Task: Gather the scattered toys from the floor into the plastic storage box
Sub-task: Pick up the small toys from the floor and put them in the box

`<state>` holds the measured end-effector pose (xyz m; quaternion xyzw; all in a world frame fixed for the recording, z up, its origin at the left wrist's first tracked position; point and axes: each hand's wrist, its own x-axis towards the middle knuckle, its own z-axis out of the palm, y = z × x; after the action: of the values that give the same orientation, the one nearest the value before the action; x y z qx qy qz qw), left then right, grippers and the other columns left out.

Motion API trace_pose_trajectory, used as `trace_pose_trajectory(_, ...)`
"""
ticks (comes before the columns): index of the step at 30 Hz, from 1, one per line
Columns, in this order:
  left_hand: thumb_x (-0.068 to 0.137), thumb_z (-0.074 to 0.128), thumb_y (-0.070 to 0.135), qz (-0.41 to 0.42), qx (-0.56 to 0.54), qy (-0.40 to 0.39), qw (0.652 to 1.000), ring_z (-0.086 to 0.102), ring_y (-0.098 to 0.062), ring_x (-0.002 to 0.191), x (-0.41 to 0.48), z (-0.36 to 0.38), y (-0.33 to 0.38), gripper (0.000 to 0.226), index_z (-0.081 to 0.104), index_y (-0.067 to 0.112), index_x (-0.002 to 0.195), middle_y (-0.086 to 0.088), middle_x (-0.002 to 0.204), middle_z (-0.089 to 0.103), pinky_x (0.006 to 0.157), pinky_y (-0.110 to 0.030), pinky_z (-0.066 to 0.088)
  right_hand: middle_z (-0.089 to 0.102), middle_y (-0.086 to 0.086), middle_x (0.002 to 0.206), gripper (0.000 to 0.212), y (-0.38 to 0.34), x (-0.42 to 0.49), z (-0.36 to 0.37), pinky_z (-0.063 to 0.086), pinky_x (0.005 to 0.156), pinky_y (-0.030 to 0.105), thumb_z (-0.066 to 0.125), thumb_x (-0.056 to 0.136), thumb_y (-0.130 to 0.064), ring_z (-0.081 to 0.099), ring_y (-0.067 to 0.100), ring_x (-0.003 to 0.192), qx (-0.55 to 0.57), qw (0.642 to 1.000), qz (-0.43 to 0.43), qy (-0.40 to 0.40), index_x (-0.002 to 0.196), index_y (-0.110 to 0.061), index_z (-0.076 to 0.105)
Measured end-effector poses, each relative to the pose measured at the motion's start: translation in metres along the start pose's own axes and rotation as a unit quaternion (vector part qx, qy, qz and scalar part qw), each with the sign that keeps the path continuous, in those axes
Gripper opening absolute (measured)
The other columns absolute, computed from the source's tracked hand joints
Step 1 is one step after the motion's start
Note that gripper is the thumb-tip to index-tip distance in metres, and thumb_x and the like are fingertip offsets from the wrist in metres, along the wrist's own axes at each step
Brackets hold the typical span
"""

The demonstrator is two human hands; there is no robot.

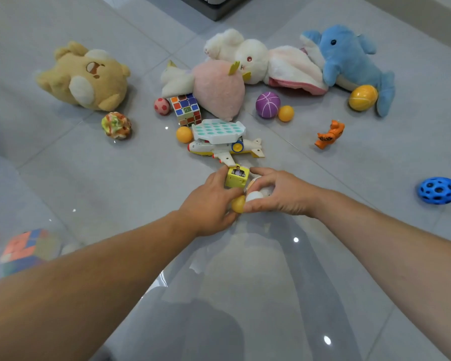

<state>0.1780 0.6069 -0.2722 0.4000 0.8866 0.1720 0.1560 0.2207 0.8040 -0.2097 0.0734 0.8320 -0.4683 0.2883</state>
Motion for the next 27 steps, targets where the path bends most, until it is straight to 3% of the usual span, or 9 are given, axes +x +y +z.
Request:
trace_pose_trajectory(3, 0.082, 0.066, 0.048, 0.029, -0.046, -0.041, 0.998, 0.041, -0.031, 0.125, 0.006, -0.001, -0.010, 0.043, 0.061, 0.038, 0.124, -0.013, 0.138, 0.032, 0.090, -0.041, 0.052, 0.058, -0.014, 0.123, 0.047, -0.004, -0.002, -0.007, 0.057, 0.086, 0.047, 0.084, 0.061, -0.044, 0.059, 0.020, 0.119, 0.083, 0.996, 0.019, -0.031, 0.095, -0.013, 0.076)
trace_pose_trajectory(6, 0.080, 0.070, 0.051, 0.035, -0.086, -0.058, 0.994, 0.040, -0.028, 0.124, 0.008, -0.002, -0.015, 0.040, 0.066, 0.037, 0.117, -0.010, 0.132, 0.037, 0.095, -0.041, 0.049, 0.060, 0.002, 0.131, 0.036, -0.003, -0.003, -0.010, 0.057, 0.084, 0.048, 0.083, 0.072, -0.037, 0.059, 0.025, 0.120, 0.089, 0.994, 0.039, -0.059, 0.095, -0.012, 0.075)
trace_pose_trajectory(11, 0.080, 0.072, 0.050, 0.038, -0.105, -0.069, 0.991, 0.043, -0.026, 0.120, -0.012, -0.025, -0.010, 0.043, 0.066, 0.036, 0.119, -0.007, 0.133, 0.035, 0.100, -0.037, 0.045, 0.060, -0.024, 0.122, 0.039, -0.012, -0.014, -0.009, 0.058, 0.082, 0.045, 0.084, 0.068, -0.041, 0.063, 0.025, 0.114, 0.144, 0.983, 0.058, -0.099, 0.092, -0.012, 0.075)
trace_pose_trajectory(15, 0.078, 0.073, 0.052, 0.035, -0.092, -0.087, 0.991, 0.041, -0.023, 0.125, -0.037, -0.081, -0.005, 0.042, 0.066, 0.037, 0.117, -0.004, 0.141, 0.030, 0.102, -0.029, 0.042, 0.057, -0.015, 0.135, 0.025, -0.032, -0.025, -0.010, 0.060, 0.077, 0.042, 0.074, 0.071, -0.039, 0.065, 0.019, 0.108, 0.195, 0.971, 0.048, -0.133, 0.083, -0.018, 0.077)
trace_pose_trajectory(16, 0.079, 0.073, 0.051, 0.021, -0.073, -0.087, 0.993, 0.039, -0.022, 0.126, -0.046, -0.103, -0.004, 0.042, 0.065, 0.037, 0.118, -0.004, 0.142, 0.030, 0.101, -0.027, 0.040, 0.055, -0.012, 0.138, 0.028, -0.043, -0.027, -0.010, 0.060, 0.078, 0.043, 0.077, 0.069, -0.042, 0.064, 0.021, 0.111, 0.194, 0.969, 0.041, -0.147, 0.084, -0.018, 0.077)
trace_pose_trajectory(18, 0.079, 0.072, 0.055, -0.014, -0.042, -0.079, 0.996, 0.040, -0.022, 0.123, -0.064, -0.149, -0.003, 0.044, 0.064, 0.038, 0.118, -0.005, 0.141, 0.030, 0.101, -0.030, 0.042, 0.055, -0.008, 0.140, 0.059, -0.069, -0.030, -0.011, 0.060, 0.078, 0.045, 0.088, 0.053, -0.055, 0.062, 0.024, 0.115, 0.206, 0.966, 0.030, -0.155, 0.095, -0.014, 0.078)
trace_pose_trajectory(21, 0.073, 0.065, 0.067, -0.087, -0.033, -0.012, 0.996, 0.046, -0.020, 0.107, -0.111, -0.222, -0.010, 0.048, 0.064, 0.039, 0.112, -0.004, 0.133, 0.034, 0.096, -0.039, 0.048, 0.056, -0.005, 0.140, 0.091, -0.131, -0.027, -0.006, 0.060, 0.079, 0.047, 0.091, 0.037, -0.063, 0.064, 0.023, 0.114, 0.212, 0.965, -0.013, -0.153, 0.109, -0.010, 0.073)
trace_pose_trajectory(24, 0.076, 0.071, 0.060, -0.187, -0.074, 0.074, 0.977, 0.051, -0.020, 0.107, -0.172, -0.282, -0.024, 0.042, 0.067, 0.035, 0.110, -0.004, 0.133, 0.036, 0.097, -0.032, 0.048, 0.057, -0.007, 0.139, 0.084, -0.216, -0.025, 0.015, 0.059, 0.080, 0.043, 0.089, 0.043, -0.064, 0.065, 0.021, 0.115, 0.179, 0.963, -0.114, -0.165, 0.108, -0.014, 0.074)
trace_pose_trajectory(27, 0.077, 0.072, 0.056, -0.297, -0.065, 0.101, 0.947, 0.048, -0.020, 0.109, -0.239, -0.309, -0.050, 0.039, 0.066, 0.033, 0.108, -0.004, 0.131, 0.037, 0.095, -0.030, 0.045, 0.056, -0.007, 0.137, 0.050, -0.303, -0.027, 0.056, 0.059, 0.084, 0.038, 0.087, 0.063, -0.049, 0.062, 0.011, 0.117, 0.098, 0.951, -0.241, -0.168, 0.102, -0.020, 0.074)
